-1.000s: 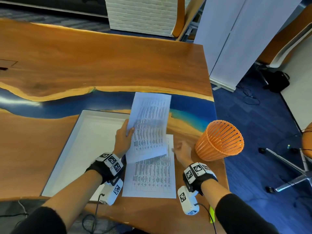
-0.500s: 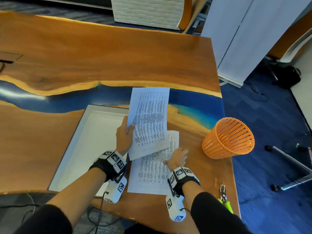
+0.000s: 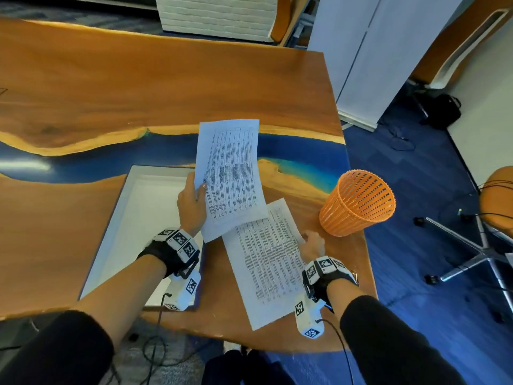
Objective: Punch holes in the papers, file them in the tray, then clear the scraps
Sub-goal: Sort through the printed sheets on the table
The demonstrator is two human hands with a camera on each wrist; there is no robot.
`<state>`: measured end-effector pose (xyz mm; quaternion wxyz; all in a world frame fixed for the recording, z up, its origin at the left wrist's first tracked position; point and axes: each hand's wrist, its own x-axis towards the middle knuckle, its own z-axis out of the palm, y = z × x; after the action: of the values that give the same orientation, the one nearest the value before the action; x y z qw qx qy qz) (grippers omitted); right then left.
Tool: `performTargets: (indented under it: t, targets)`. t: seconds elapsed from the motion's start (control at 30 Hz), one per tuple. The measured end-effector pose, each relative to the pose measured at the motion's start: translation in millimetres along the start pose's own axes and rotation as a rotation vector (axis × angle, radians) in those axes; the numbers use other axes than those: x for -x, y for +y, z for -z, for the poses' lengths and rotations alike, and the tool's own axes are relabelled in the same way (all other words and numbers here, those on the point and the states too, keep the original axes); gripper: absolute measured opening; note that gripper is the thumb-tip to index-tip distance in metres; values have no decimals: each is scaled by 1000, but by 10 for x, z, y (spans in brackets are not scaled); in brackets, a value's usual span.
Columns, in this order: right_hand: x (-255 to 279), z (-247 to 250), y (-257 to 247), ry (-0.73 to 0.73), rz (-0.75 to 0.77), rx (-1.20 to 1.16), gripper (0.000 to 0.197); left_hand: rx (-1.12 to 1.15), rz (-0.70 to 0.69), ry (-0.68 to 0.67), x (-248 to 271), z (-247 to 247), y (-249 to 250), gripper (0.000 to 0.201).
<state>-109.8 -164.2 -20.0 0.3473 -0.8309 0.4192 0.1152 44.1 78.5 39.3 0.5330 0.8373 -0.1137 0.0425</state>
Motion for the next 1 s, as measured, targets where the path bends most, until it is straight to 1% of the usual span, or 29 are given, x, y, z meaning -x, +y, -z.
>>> performTargets:
  t: [0.1,0.17,0.23,0.27,0.33,0.43,0.57,0.67,0.73,0.77,0.8,0.83,0.9,0.97,1.0]
  targets:
    - [-2,149,196,115,39,-90,17,-6,-15,62,-64,58,80,35]
    - [33,256,314,204,117,-189,23,-19,-25,86,-109,104,95,34]
    - [73,373,375,195,219,-298,31,-17,-34,81,-153,139,63,32]
    - [99,435,377,163,254,-353,31,-4,-31,59,-163,147,52,32]
    - [114,529,292,99,263,-458,22,27,-11,-1,-167,134,17,34]
    - [47,595,55,22,251,-634,25,108,0,-94,-115,53,42,42]
    - [-125,627,-314,61,289,-677,19,265,72,-205,-59,-123,101,45]
    - [-223,685,-611,96,251,-676,7,370,156,-286,-43,-203,175,45]
    - [-334,706,-740,129,233,-684,13,423,178,-328,-62,-229,230,43]
    - [-399,699,-763,120,232,-696,16,444,185,-340,-85,-237,249,42]
    - [-457,687,-774,99,229,-703,17,458,202,-352,-103,-231,277,41]
    - [-589,644,-732,46,229,-702,17,469,225,-373,-126,-221,299,41]
    - [-542,667,-805,-78,232,-738,20,501,277,-446,-178,-200,336,40]
    - [-367,710,-920,-202,231,-864,42,544,341,-538,-224,-181,404,39]
    - [-302,708,-952,-260,227,-951,48,576,377,-572,-250,-179,425,39]
